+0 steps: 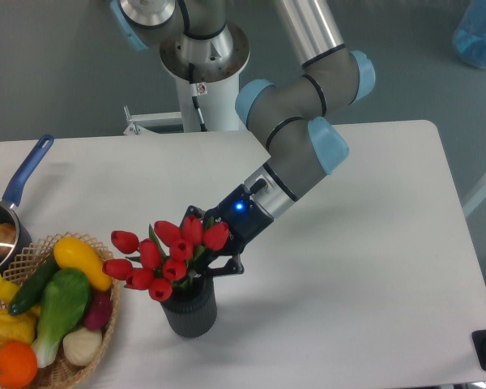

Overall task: Pick up the flowers from the vase
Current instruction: 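Lift the gripped tulip bunch straight up out of the black vase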

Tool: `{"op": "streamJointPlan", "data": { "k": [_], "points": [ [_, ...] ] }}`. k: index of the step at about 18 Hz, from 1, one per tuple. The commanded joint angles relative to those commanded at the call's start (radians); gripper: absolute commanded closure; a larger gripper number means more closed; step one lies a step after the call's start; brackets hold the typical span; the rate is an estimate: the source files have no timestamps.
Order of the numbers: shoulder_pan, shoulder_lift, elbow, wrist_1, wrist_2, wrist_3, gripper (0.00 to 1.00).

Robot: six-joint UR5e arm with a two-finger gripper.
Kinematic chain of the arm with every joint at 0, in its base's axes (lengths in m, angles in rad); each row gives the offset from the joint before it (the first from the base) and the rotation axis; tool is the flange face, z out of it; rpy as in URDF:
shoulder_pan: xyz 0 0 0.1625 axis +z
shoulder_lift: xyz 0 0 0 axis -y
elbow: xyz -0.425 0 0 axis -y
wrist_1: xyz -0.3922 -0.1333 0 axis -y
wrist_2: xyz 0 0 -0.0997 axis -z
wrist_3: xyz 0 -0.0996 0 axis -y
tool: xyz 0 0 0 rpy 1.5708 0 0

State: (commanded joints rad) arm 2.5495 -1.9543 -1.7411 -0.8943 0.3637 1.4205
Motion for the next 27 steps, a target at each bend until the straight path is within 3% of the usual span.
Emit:
{"op": "streamJointPlan", "data": {
  "k": [10, 17, 23, 27],
  "points": [
    [0.011, 0.017, 0.023, 0.000, -0.037, -0.011, 0.82],
    [0.012, 0.090, 0.025, 0.000, -0.035, -0.123, 0.82],
    [0.023, 0.118, 0.028, 0.000, -0.037, -0.169, 0.82],
    [0.043, 0.169, 0.029, 0.000, -0.037, -0.271, 0.82]
  ]
}}
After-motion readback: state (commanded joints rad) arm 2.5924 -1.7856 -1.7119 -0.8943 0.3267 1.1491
